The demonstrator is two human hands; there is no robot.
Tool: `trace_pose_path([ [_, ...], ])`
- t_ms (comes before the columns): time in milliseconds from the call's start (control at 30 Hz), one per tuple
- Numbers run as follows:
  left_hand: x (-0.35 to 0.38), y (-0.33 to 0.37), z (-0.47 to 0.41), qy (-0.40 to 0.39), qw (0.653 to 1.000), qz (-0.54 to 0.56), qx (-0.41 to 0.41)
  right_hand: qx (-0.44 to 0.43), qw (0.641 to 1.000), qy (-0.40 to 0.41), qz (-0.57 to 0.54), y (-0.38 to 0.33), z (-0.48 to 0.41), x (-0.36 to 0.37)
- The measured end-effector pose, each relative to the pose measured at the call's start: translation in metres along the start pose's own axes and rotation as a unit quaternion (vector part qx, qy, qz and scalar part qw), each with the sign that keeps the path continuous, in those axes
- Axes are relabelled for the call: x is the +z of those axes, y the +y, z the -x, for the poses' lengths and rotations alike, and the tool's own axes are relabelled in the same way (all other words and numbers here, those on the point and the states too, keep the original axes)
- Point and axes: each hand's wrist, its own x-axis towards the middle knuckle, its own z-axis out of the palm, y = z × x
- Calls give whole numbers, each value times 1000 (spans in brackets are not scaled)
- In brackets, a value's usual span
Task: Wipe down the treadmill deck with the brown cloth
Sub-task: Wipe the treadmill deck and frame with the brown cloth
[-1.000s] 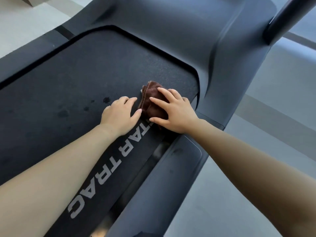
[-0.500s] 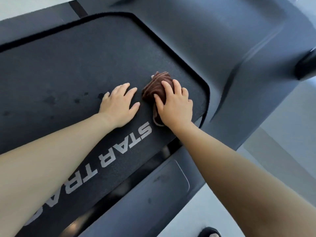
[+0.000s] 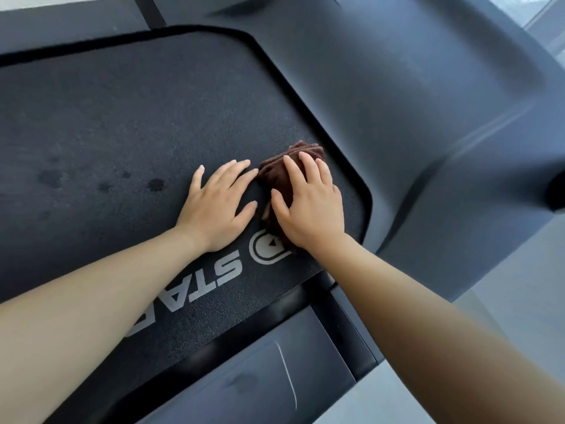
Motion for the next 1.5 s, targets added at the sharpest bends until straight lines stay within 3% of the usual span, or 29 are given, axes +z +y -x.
trace_pose_path([
  [167, -1, 1, 0, 14, 1000, 5, -2, -7, 1000, -7, 0, 1, 0, -5],
  [367, -3, 3, 1, 15, 1000, 1, -3, -2, 999, 48, -6, 8, 43, -6],
  [567, -2, 3, 1, 27, 1000, -2, -1, 71, 997, 22, 0, 9, -7, -8],
  [800, -1, 4, 1, 22, 1000, -15, -1, 57, 998, 39, 2, 15, 49, -15],
  [967, 2, 3, -1, 28, 999, -19, 2, 62, 997, -19, 45, 14, 16, -8],
  [1067, 2, 2, -1, 29, 999, -19, 1, 65, 997, -33, 22, 15, 7, -7],
  [1367, -7, -4, -7, -21, 1000, -15, 11, 47, 997, 32, -51, 7, 39, -11],
  [1500, -15, -36, -30, -19, 999, -23, -40, 29, 997, 16, -63, 6, 2, -8],
])
